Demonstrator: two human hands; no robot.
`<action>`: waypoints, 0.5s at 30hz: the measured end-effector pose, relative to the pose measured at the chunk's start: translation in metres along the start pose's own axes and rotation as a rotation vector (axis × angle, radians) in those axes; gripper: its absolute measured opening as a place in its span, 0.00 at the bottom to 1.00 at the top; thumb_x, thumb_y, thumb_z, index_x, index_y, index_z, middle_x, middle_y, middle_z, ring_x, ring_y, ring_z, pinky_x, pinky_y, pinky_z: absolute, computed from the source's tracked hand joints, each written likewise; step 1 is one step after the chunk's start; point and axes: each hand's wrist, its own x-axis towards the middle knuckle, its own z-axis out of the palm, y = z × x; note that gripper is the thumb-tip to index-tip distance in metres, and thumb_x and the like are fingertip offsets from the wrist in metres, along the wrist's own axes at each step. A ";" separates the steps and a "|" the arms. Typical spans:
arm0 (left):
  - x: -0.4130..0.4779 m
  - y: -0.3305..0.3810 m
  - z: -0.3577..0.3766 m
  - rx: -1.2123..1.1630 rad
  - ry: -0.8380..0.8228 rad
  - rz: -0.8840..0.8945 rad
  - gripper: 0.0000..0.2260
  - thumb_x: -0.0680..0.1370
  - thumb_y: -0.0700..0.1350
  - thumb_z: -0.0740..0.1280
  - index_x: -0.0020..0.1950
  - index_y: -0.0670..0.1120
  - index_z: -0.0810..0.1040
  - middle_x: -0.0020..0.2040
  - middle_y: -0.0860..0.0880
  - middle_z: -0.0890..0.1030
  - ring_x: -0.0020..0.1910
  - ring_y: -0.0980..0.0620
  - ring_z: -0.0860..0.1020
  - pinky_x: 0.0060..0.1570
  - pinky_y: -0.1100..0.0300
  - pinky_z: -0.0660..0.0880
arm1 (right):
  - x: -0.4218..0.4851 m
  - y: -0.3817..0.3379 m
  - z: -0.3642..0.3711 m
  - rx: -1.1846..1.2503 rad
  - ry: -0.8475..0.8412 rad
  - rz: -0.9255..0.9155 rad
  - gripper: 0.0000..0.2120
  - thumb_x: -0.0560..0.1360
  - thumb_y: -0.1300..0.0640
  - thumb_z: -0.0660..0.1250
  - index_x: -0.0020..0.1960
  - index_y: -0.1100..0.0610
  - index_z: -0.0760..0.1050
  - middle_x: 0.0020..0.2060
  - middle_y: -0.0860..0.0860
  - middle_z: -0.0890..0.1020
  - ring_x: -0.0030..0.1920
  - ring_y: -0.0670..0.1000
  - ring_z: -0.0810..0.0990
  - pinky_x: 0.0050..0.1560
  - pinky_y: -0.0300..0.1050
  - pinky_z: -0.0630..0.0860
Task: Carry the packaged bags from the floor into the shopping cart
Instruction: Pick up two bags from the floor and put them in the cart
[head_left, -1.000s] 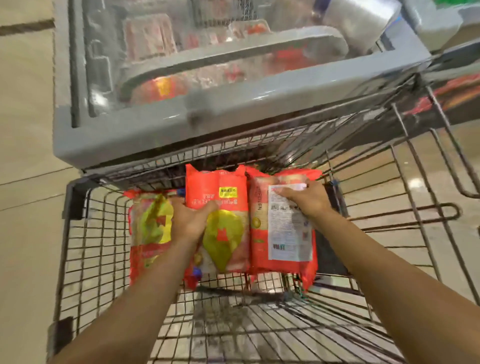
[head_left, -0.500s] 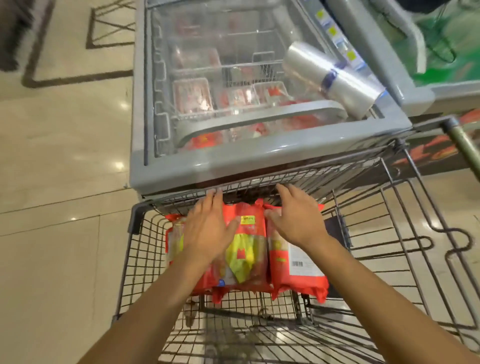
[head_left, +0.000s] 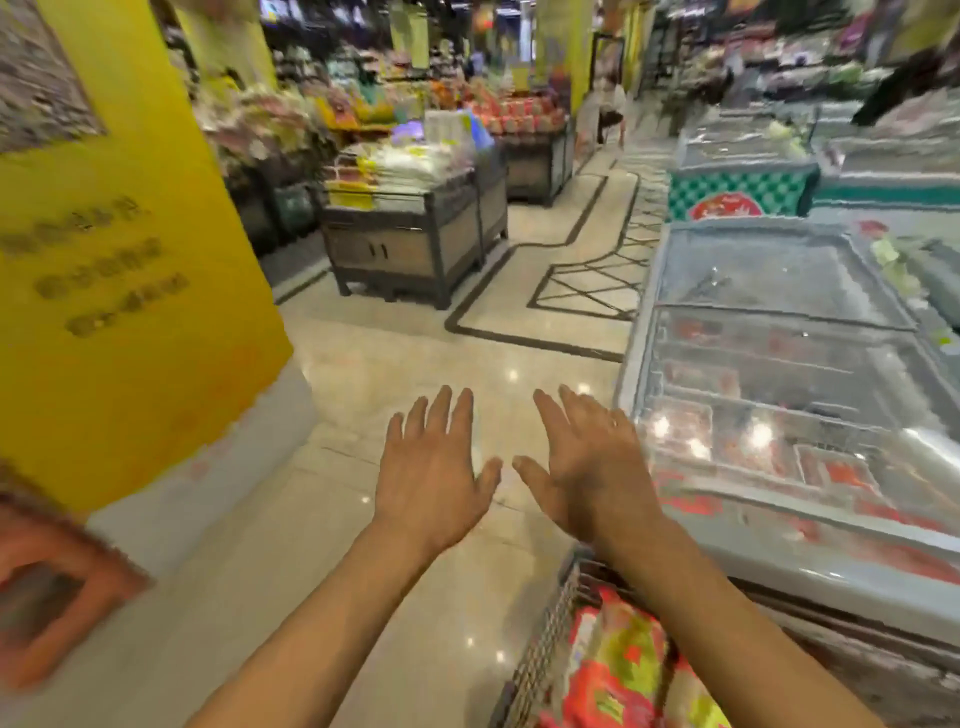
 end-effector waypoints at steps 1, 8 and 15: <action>-0.010 -0.024 -0.014 0.022 0.014 -0.075 0.36 0.83 0.65 0.53 0.84 0.50 0.44 0.85 0.46 0.49 0.83 0.43 0.51 0.80 0.44 0.50 | 0.006 -0.024 -0.003 0.022 -0.010 -0.055 0.35 0.83 0.36 0.53 0.83 0.48 0.44 0.83 0.53 0.48 0.82 0.56 0.48 0.81 0.58 0.46; -0.119 -0.138 -0.086 0.132 0.054 -0.472 0.36 0.83 0.64 0.53 0.84 0.49 0.43 0.85 0.45 0.47 0.83 0.42 0.48 0.80 0.44 0.48 | 0.001 -0.174 0.000 0.071 -0.063 -0.430 0.36 0.82 0.36 0.55 0.84 0.48 0.45 0.83 0.53 0.49 0.82 0.55 0.49 0.80 0.59 0.48; -0.262 -0.175 -0.128 0.200 0.089 -0.827 0.36 0.83 0.63 0.55 0.84 0.50 0.45 0.85 0.46 0.48 0.83 0.43 0.49 0.80 0.44 0.48 | -0.062 -0.293 0.007 0.142 -0.139 -0.829 0.37 0.82 0.38 0.57 0.84 0.49 0.45 0.83 0.52 0.50 0.82 0.54 0.48 0.80 0.58 0.49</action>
